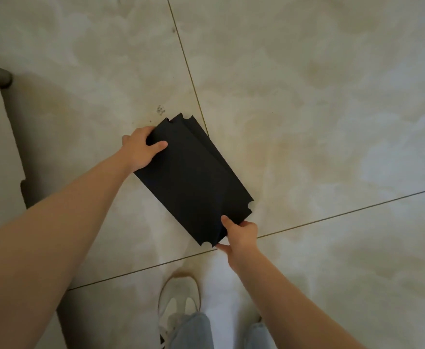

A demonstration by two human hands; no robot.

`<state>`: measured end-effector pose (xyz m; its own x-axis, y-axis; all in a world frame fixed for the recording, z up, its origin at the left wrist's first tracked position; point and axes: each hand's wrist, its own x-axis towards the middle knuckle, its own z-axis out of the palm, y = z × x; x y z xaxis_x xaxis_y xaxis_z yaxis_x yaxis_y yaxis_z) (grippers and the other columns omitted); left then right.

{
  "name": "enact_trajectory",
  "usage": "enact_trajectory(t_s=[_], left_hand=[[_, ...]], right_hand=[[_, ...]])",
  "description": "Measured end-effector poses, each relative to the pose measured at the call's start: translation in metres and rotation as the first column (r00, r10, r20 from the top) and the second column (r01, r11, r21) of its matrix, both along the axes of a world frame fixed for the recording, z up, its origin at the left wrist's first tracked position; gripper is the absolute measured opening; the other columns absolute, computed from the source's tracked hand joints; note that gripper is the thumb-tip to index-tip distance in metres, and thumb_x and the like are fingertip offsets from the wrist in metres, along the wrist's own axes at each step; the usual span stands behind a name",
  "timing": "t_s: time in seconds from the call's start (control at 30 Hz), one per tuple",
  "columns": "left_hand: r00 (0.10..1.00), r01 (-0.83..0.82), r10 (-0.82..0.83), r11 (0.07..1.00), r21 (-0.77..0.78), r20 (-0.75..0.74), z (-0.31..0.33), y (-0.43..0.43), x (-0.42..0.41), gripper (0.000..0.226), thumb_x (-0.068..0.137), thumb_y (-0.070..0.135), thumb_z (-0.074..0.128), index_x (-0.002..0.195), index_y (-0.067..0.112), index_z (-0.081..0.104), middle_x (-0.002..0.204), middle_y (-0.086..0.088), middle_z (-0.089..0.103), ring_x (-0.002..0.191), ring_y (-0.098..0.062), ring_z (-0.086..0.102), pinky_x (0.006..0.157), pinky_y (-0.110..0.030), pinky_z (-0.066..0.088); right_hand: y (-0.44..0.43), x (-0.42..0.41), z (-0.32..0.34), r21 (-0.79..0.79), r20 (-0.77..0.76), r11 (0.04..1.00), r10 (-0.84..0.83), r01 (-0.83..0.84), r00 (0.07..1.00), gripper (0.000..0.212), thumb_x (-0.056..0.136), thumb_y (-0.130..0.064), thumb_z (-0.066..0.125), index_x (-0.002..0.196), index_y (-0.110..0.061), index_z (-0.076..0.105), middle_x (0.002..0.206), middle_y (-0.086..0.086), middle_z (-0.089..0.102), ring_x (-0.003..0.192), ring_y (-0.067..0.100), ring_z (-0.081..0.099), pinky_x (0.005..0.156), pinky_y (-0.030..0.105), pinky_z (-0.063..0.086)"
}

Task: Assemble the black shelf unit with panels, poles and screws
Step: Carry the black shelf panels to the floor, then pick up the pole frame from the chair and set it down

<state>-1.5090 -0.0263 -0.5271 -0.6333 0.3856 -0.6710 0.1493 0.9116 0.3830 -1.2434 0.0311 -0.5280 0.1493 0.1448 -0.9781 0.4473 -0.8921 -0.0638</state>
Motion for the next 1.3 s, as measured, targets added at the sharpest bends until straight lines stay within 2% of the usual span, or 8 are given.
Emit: enact_trajectory(t_s=[0.23, 0.4, 0.63, 0.7, 0.8, 0.93, 1.1, 1.3], left_hand=[[0.998, 0.05, -0.052, 0.998, -0.045, -0.035, -0.003, 0.001, -0.001, 0.053, 0.101, 0.032, 0.057, 0.148, 0.017, 0.041, 0.146, -0.009, 0.051, 0.137, -0.037, 0.039, 0.113, -0.049, 0.033], [0.992, 0.048, -0.057, 0.995, -0.083, -0.112, 0.003, 0.002, 0.009, 0.065, 0.099, 0.031, 0.061, 0.154, 0.014, 0.031, 0.153, -0.012, 0.043, 0.14, -0.036, 0.039, 0.114, -0.049, 0.035], [0.986, 0.072, -0.081, 0.995, -0.065, -0.145, 0.067, 0.019, 0.032, 0.064, 0.1, 0.023, 0.059, 0.155, 0.014, 0.029, 0.157, -0.012, 0.035, 0.143, -0.035, 0.03, 0.114, -0.047, 0.032], [0.986, 0.094, -0.095, 0.995, -0.017, -0.136, 0.101, 0.03, 0.043, 0.061, 0.1, 0.021, 0.057, 0.155, 0.015, 0.029, 0.157, -0.011, 0.035, 0.142, -0.033, 0.032, 0.113, -0.045, 0.033], [0.986, 0.127, -0.117, 0.989, 0.08, -0.118, 0.161, 0.048, 0.062, 0.056, 0.1, 0.018, 0.056, 0.152, 0.014, 0.035, 0.152, -0.011, 0.042, 0.138, -0.03, 0.04, 0.112, -0.04, 0.034], [0.991, 0.127, -0.116, 0.975, 0.185, -0.07, 0.258, 0.075, 0.089, 0.044, 0.102, 0.021, 0.055, 0.144, 0.017, 0.044, 0.134, -0.003, 0.057, 0.116, -0.024, 0.057, 0.095, -0.032, 0.045], [0.979, 0.202, -0.185, 0.933, 0.297, -0.085, 0.383, 0.104, 0.123, 0.034, 0.102, 0.023, 0.054, 0.135, 0.02, 0.051, 0.115, 0.006, 0.061, 0.107, -0.014, 0.056, 0.087, -0.024, 0.039], [0.937, 0.348, -0.322, 0.869, 0.35, -0.134, 0.519, 0.117, 0.159, 0.033, 0.102, 0.027, 0.053, 0.135, 0.025, 0.051, 0.116, 0.011, 0.059, 0.094, -0.001, 0.053, 0.071, -0.01, 0.034]], right_hand=[[-0.007, -0.005, -0.005, -0.01, 0.047, 0.999, 0.043, -0.043, 0.998, 0.037, 0.091, -0.015, 0.068, 0.119, -0.014, 0.043, 0.119, 0.014, 0.051, 0.101, 0.029, 0.054, 0.064, 0.042, 0.059], [0.002, -0.003, 0.002, -0.05, 0.04, 0.997, 0.057, -0.055, 0.998, 0.041, 0.092, -0.018, 0.068, 0.124, -0.013, 0.044, 0.125, 0.013, 0.05, 0.109, 0.029, 0.054, 0.081, 0.049, 0.059], [0.029, 0.017, 0.062, 0.06, -0.012, 0.99, 0.128, -0.127, 0.992, 0.036, 0.097, -0.024, 0.059, 0.128, -0.011, 0.047, 0.123, 0.01, 0.053, 0.101, 0.022, 0.056, 0.09, 0.038, 0.053], [0.041, 0.022, 0.096, 0.121, -0.028, 0.976, 0.184, -0.179, 0.983, 0.036, 0.097, -0.023, 0.056, 0.13, -0.011, 0.046, 0.118, 0.009, 0.055, 0.098, 0.021, 0.056, 0.096, 0.041, 0.051], [0.062, 0.027, 0.159, 0.224, -0.043, 0.944, 0.256, -0.24, 0.966, 0.036, 0.097, -0.022, 0.055, 0.131, -0.012, 0.048, 0.118, 0.007, 0.056, 0.109, 0.024, 0.056, 0.099, 0.043, 0.049], [0.092, 0.031, 0.263, 0.402, -0.036, 0.846, 0.396, -0.349, 0.918, 0.034, 0.097, -0.023, 0.054, 0.13, -0.015, 0.05, 0.111, 0.0, 0.056, 0.097, 0.017, 0.055, 0.079, 0.029, 0.046], [0.118, 0.039, 0.397, 0.577, 0.006, 0.706, 0.499, -0.41, 0.867, 0.033, 0.098, -0.022, 0.05, 0.131, -0.017, 0.049, 0.108, -0.004, 0.056, 0.083, 0.003, 0.053, 0.062, 0.015, 0.037], [0.121, 0.06, 0.54, 0.722, 0.043, 0.578, 0.513, -0.381, 0.858, 0.031, 0.099, -0.019, 0.052, 0.13, -0.015, 0.05, 0.117, -0.003, 0.059, 0.105, 0.01, 0.055, 0.085, 0.019, 0.037]])
